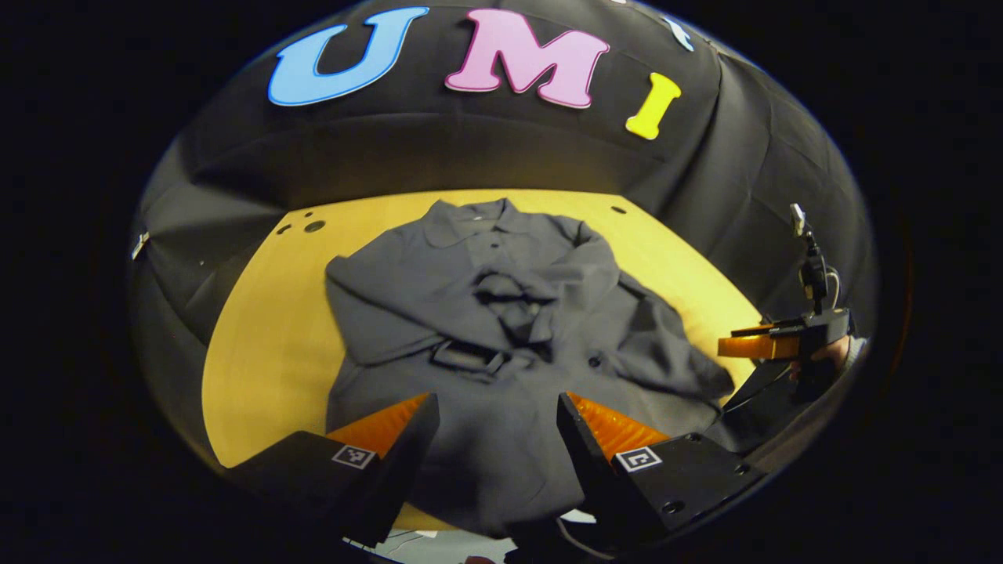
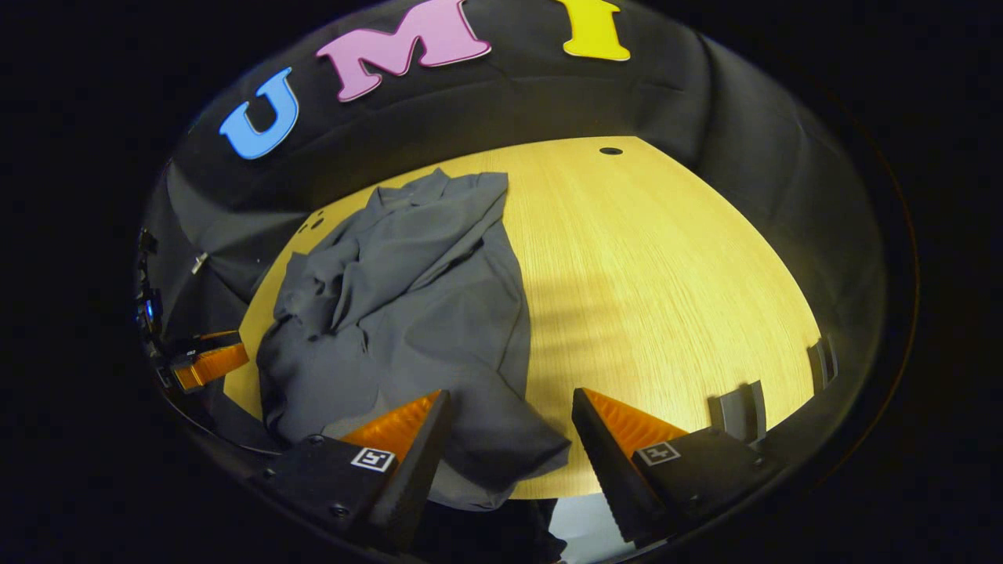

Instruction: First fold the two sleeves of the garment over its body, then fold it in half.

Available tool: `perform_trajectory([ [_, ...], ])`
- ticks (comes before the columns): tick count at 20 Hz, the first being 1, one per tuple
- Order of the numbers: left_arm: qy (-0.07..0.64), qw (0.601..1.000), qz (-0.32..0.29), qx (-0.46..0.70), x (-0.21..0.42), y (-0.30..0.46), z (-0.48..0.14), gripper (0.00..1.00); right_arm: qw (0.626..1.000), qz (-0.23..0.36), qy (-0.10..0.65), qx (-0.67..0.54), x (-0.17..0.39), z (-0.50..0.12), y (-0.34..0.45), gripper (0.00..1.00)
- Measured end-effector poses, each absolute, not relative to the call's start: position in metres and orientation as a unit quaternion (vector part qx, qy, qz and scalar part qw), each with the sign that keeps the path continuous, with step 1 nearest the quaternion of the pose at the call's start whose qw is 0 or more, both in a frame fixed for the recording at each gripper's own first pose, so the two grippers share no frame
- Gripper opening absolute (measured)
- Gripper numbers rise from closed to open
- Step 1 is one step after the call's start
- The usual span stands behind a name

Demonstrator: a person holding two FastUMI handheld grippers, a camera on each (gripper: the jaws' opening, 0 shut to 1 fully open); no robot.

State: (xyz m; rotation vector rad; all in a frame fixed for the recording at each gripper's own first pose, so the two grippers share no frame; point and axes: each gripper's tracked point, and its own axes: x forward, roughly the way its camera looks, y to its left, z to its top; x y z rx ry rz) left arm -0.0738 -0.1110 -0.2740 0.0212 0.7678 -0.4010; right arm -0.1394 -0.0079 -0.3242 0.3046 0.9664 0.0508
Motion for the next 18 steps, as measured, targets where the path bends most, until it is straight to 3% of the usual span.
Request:
perform_trajectory([
  [7, 0.430, 0.888, -0.166, 0.000, -0.094, -0.093, -0.330, 0.95, 0.865, 0.039, 0.493, 0.084, -0.158, -0.349, 0.008, 0.95],
  [11, 0.468, 0.878, -0.099, 0.022, -0.093, -0.061, -0.363, 0.95, 0.861, 0.035, 0.503, 0.059, -0.156, -0.360, 0.012, 0.95],
  [14, 0.463, 0.879, -0.099, 0.047, -0.102, -0.048, -0.362, 0.98, 0.859, 0.030, 0.508, 0.050, -0.157, -0.366, 0.014, 0.95],
  [18, 0.488, 0.870, -0.065, -0.002, -0.123, -0.026, -0.366, 0.98, 0.854, 0.023, 0.514, 0.081, -0.157, -0.372, 0.015, 0.95],
])
